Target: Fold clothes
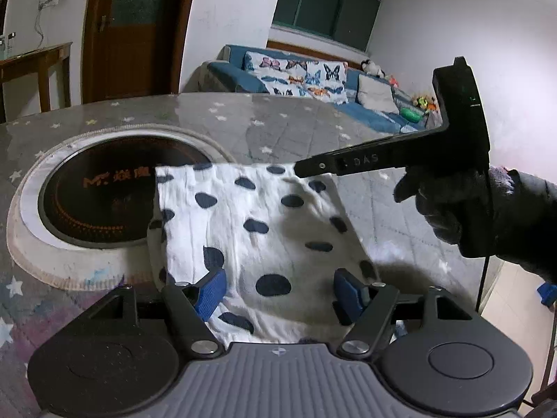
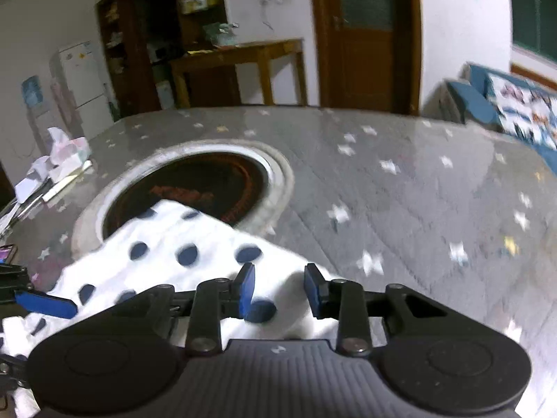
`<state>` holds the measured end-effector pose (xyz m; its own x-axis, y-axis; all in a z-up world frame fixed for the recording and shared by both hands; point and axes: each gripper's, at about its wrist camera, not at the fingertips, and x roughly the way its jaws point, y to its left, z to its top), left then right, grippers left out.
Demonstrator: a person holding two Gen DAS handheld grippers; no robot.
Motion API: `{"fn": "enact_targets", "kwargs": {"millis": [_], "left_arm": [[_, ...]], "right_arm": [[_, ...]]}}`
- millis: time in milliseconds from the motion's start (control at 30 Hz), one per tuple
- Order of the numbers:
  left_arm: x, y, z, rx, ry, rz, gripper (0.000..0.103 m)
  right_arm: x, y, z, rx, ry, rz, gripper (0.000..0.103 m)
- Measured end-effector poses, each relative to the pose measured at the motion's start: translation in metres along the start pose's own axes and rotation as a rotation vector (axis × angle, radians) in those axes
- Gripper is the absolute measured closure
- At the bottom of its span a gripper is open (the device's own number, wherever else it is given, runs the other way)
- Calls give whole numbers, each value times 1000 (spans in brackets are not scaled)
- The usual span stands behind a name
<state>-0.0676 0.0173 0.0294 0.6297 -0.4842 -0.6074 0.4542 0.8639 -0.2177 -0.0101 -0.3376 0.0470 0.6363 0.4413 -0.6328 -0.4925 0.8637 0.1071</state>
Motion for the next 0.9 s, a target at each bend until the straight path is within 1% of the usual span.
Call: {"fn": "enact_targets", "kwargs": {"millis": [100, 200, 300, 467, 567, 667, 800, 900], "left_arm": [[-7, 1, 5, -8, -31, -3, 31], [-7, 3, 4, -15, -31, 3, 31], [-3, 9, -1, -31, -13, 10, 31], [0, 13, -6, -52, 4, 5, 31], [3, 14, -9, -57, 10, 2, 30], [0, 14, -7, -54, 7, 2, 30], [-10, 11, 1, -43, -27, 13, 30], [-16, 14, 11, -49, -68, 35, 31]], "right_arm": [[6, 16, 18, -56, 4, 57, 71], [21, 37, 30, -120, 39, 118, 71], [40, 60, 36, -199, 89, 157, 71], [79, 83, 39, -288, 178, 154, 72], [92, 86, 38, -293, 191, 143, 72], [86, 83, 41, -275, 174, 144, 72], [57, 76, 42, -250, 132, 157, 72], [30, 69, 35, -239, 107, 158, 71]]}}
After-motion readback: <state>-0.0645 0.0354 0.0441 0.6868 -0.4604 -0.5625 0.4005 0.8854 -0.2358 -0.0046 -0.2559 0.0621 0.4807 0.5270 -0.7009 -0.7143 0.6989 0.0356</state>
